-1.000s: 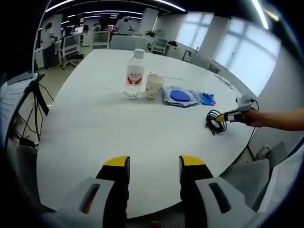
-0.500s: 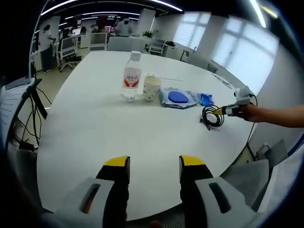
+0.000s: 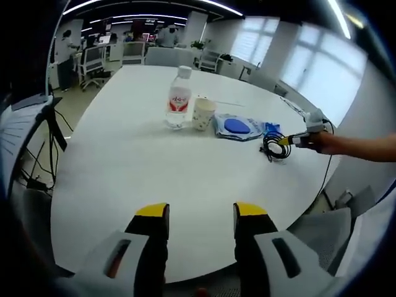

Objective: Arrange the tabletop items into an orderly group along one side of the table until the central work area is clear of visible clutter.

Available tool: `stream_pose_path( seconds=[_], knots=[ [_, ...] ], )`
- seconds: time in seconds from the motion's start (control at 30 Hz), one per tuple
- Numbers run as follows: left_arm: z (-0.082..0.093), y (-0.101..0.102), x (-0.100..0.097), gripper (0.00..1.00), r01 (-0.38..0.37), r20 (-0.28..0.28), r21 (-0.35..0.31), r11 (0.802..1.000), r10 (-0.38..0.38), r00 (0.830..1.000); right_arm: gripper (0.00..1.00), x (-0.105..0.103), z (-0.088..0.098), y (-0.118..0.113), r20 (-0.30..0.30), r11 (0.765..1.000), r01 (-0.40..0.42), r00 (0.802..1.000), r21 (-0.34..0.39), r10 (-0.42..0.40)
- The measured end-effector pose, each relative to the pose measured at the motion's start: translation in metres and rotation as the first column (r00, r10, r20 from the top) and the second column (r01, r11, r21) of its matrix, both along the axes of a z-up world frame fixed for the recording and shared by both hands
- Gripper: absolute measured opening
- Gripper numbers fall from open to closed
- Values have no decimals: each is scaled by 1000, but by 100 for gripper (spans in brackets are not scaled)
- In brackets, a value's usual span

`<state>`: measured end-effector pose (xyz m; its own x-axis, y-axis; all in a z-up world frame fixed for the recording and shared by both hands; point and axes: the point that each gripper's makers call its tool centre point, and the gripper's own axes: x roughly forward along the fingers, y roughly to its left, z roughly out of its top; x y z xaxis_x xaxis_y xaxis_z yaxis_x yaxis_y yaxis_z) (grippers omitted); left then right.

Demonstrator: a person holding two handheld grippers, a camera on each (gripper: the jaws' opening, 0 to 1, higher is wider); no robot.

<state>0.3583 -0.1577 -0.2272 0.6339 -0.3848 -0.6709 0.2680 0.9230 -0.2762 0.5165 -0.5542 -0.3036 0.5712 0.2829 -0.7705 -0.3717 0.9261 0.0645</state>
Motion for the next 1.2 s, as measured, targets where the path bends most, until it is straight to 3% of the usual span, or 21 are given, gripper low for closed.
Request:
stream_pose_path(
  seconds=[0.17, 0.23, 0.33, 0.53, 0.73, 0.93, 1.07, 1.2],
  knots=[
    [0, 1, -1, 41, -4, -3, 1, 1000, 4, 1000, 5, 2, -2, -7, -10, 1000, 5, 1000, -9, -5],
    [0, 1, -1, 41, -2, -2, 1, 1000, 2, 1000, 3, 4, -3, -16, 1, 999, 19, 1000, -46, -19],
    [0, 0, 0, 41, -3, -1, 0, 1000, 3, 1000, 1, 6, -3, -16, -7, 998, 58, 998, 4, -58],
    [0, -1, 1, 41, -1, 1, -3, 1000, 1, 1000, 1, 1, -8, -15, -22, 999, 38, 999, -24, -38],
    [0, -1, 2, 41, 6, 1, -4, 1000, -6, 1000, 8, 0, -2, -18, -2, 999, 42, 999, -35, -42],
    [1, -3, 7, 42, 18, 7, -8, 1000, -18, 1000, 13, -3, 9, -21, 41, 999, 23, 999, -42, -21],
    [3, -6, 14, 43, 40, 23, -3, 999, -40, 999, 19, -6, 26, -16, 107, 1000, 1, 994, -12, 0],
    [6, -6, 23, 44, 60, 41, 3, 998, -60, 997, 33, -12, 41, -11, 161, 1000, -6, 987, 19, 3]
  ],
)
